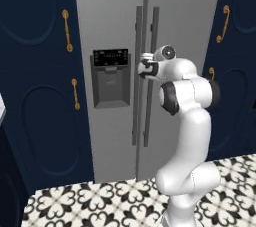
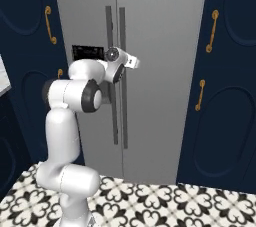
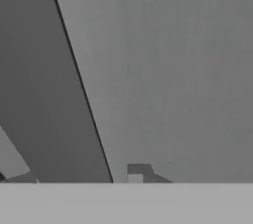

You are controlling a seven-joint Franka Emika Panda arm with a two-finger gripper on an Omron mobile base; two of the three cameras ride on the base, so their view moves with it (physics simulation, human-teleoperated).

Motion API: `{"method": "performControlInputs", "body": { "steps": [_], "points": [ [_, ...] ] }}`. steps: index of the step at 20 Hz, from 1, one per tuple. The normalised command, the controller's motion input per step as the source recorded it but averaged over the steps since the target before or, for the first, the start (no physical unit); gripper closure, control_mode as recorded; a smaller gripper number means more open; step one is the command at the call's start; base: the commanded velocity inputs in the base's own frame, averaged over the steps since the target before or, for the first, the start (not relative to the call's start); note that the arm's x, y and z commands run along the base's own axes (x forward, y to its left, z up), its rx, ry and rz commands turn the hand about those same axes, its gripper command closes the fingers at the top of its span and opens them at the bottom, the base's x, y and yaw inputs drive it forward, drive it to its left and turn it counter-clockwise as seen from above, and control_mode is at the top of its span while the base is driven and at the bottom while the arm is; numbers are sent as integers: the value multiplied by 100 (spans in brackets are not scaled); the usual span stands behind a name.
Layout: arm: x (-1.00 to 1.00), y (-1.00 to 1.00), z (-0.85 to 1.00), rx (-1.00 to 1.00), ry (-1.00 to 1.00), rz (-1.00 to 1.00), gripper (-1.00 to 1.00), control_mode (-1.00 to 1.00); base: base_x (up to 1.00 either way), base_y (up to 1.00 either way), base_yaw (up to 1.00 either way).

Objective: Grab a lemon wedge from the fridge and one ice cube from the ice bowl, and put them in the glass of lemonade.

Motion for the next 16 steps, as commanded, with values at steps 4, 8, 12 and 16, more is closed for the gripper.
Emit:
{"method": "performControlInputs", "body": {
  "steps": [4, 8, 12, 16],
  "points": [
    [-62, -89, 69, 25, 0, -13, 100, -100, 0, 0, 0],
    [-50, -92, 87, 26, 0, -12, 100, -100, 0, 0, 0],
    [-29, -99, 83, 24, 0, -13, 100, -100, 0, 0, 0],
    [-57, -100, 47, 22, -2, -14, 100, -100, 0, 0, 0]
  ]
}}
